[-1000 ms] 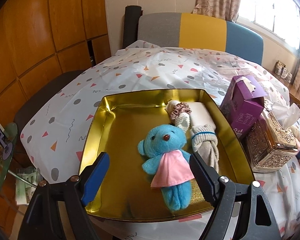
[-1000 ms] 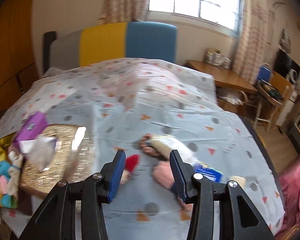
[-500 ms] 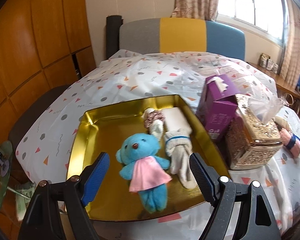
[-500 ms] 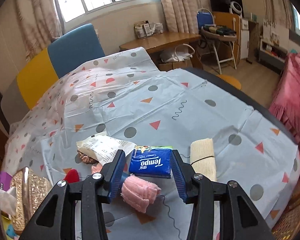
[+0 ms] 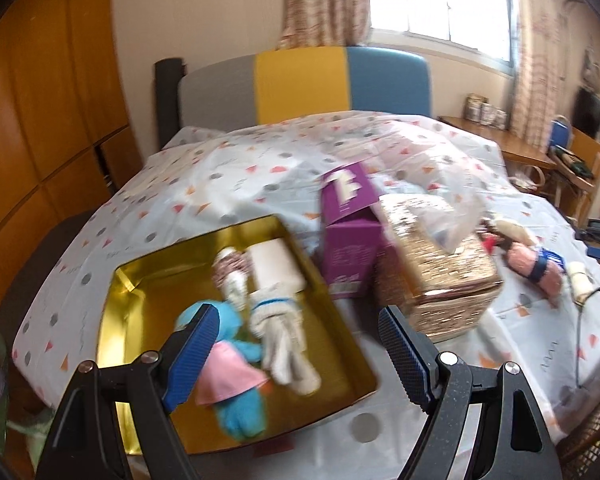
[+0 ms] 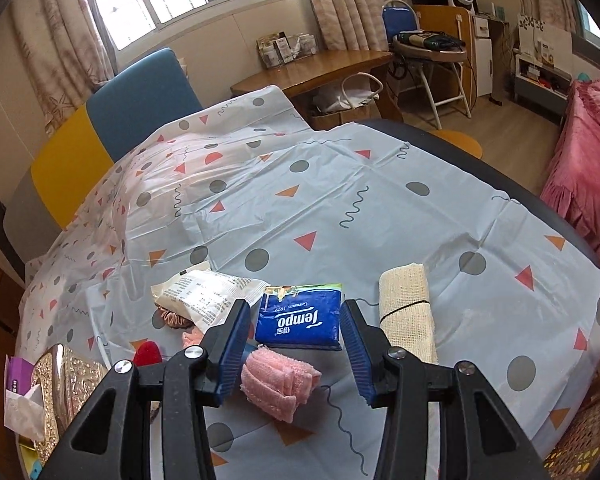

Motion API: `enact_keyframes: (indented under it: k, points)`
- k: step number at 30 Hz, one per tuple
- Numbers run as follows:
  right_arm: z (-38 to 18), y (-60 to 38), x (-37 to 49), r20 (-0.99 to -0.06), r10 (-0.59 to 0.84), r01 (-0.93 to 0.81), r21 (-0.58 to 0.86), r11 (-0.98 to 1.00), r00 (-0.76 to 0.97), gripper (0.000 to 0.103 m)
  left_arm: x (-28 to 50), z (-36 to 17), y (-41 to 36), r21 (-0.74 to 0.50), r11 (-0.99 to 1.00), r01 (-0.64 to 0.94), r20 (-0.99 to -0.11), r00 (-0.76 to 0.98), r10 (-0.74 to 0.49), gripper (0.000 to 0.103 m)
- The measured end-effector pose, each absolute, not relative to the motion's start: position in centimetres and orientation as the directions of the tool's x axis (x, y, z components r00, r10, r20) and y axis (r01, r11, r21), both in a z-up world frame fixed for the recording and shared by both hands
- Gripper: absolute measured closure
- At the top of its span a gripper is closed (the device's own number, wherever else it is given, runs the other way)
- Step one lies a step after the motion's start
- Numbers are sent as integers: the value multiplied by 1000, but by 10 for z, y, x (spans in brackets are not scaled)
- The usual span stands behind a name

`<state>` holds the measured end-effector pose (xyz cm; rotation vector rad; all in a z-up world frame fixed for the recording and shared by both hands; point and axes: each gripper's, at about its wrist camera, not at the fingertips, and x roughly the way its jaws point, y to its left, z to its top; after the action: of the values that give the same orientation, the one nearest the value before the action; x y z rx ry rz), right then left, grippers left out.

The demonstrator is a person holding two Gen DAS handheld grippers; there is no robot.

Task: Organize soft objects
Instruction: 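Move both tools back from the tray to the pile of soft items, then grasp the red Christmas sock with the left gripper while the right grasps the beige mesh loofah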

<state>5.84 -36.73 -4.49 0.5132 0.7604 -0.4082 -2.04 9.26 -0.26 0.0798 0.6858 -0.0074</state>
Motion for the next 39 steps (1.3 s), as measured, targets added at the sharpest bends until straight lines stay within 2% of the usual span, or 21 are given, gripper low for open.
enact_keyframes:
  k: [6, 11, 15, 20, 25, 34, 39]
  points:
    - [-51, -393, 44, -753, -202, 628, 332, 704, 626, 56, -14, 17, 41, 57, 973, 226, -608, 781, -146, 20]
    - [-66, -420, 30, -772, -144, 684, 441, 581, 619, 56, -6, 22, -15, 72, 923, 378, -611, 748, -259, 21]
    - [-73, -426, 27, -773, -100, 684, 482, 548, 626, 56, 8, 18, -55, 44, 883, 467, -659, 678, -326, 31]
    - [-72, -420, 31, -769, -64, 658, 497, 565, 636, 56, 45, 16, -106, 19, 853, 522, -734, 586, -343, 35]
    - [-66, -418, 32, -752, -57, 633, 509, 584, 657, 56, 93, 1, -157, 63, 821, 568, -803, 518, -296, 34]
    - [-65, -431, 20, -699, -41, 613, 597, 518, 714, 56, 161, -75, -206, 217, 807, 550, -905, 424, -45, 34]
    - [-68, -455, -7, -636, -109, 624, 684, 378, 764, 56, 173, -107, -207, 175, 846, 504, -938, 347, -13, 34]
